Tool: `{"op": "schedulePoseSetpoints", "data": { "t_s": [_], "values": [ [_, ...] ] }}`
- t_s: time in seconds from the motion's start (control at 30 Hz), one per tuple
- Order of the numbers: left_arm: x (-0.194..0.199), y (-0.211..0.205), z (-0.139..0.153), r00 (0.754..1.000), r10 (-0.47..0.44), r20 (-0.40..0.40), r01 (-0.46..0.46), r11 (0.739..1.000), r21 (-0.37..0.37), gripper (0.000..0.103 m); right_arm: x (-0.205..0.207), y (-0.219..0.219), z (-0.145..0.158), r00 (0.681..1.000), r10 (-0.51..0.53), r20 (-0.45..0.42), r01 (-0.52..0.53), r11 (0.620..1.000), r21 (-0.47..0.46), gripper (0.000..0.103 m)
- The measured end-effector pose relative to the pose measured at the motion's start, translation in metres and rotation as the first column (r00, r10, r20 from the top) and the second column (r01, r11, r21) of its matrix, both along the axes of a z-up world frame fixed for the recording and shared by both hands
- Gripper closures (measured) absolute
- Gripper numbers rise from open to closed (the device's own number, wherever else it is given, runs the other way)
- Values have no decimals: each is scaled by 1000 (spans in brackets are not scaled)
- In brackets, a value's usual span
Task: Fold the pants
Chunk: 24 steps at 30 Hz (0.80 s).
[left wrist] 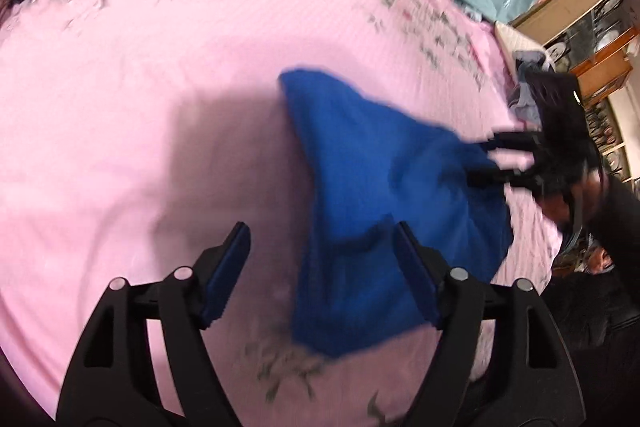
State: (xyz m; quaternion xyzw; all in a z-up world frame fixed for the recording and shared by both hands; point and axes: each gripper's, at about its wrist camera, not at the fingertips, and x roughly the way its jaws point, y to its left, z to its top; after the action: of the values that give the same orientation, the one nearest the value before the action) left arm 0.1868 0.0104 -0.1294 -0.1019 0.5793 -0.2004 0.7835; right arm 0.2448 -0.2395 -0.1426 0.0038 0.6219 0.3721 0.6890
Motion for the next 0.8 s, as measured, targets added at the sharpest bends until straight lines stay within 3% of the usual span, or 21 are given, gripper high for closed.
{"op": "schedulePoseSetpoints", "data": {
  "t_s": [0.17,0.23,0.3,0.5,0.73,0.8],
  "values": [
    [-22,-10,-32,987,-32,-155,30,999,-18,29,3,8,-8,997,72,8,-72,995,70,30],
    [-26,-17,-37,988,-29,-150,22,999,-47,36,3,10,-9,998,63,-4,-62,996,66,53],
    [-27,-19,-38,991,-3,-131,-3,999,-44,44,-2,12,-8,999,48,-15,-47,997,65,64],
    [-35,-21,-26,998,-28,-56,26,999,-34,73,-13,26,18,996,33,83,-31,999,-27,73],
    [-22,-13,15,997,-24,69,25,999,-22,80,-4,48,67,971,38,235,2,986,-164,75],
    [-8,-10,31,993,-22,119,23,1000,-10,80,9,55,84,948,65,310,-6,983,-185,75]
  ]
}}
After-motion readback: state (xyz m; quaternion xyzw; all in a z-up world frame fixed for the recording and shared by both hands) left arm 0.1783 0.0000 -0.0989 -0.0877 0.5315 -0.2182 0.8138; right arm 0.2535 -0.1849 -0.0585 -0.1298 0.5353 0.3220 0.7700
